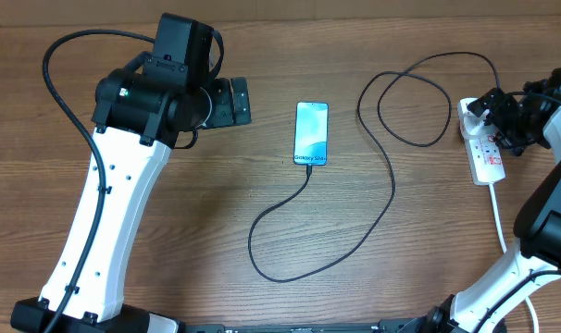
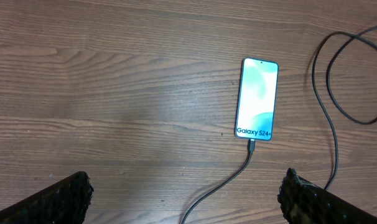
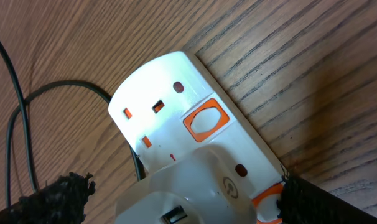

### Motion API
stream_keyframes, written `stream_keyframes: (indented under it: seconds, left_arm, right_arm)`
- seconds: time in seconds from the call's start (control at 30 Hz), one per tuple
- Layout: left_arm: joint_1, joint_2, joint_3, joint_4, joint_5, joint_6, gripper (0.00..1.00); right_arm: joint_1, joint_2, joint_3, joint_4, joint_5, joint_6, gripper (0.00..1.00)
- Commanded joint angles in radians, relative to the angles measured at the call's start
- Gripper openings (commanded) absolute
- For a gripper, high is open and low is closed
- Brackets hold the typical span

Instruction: Plug charger to phone and switch on socket

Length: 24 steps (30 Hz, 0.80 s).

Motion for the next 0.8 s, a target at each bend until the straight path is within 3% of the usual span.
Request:
stream_keyframes:
  seconds: [0.0, 0.77]
  left_arm:
    - [-0.006, -0.003, 0.003, 0.0, -0.013, 0.03, 1.0]
    - [-0.006, -0.003, 0.003, 0.0, -0.013, 0.03, 1.0]
  right_arm:
    - [0.014, 0.003, -0.024, -0.011, -0.094, 0.004, 1.0]
    - [0.092, 0.003, -0.024, -0.051, -0.095, 0.004, 1.0]
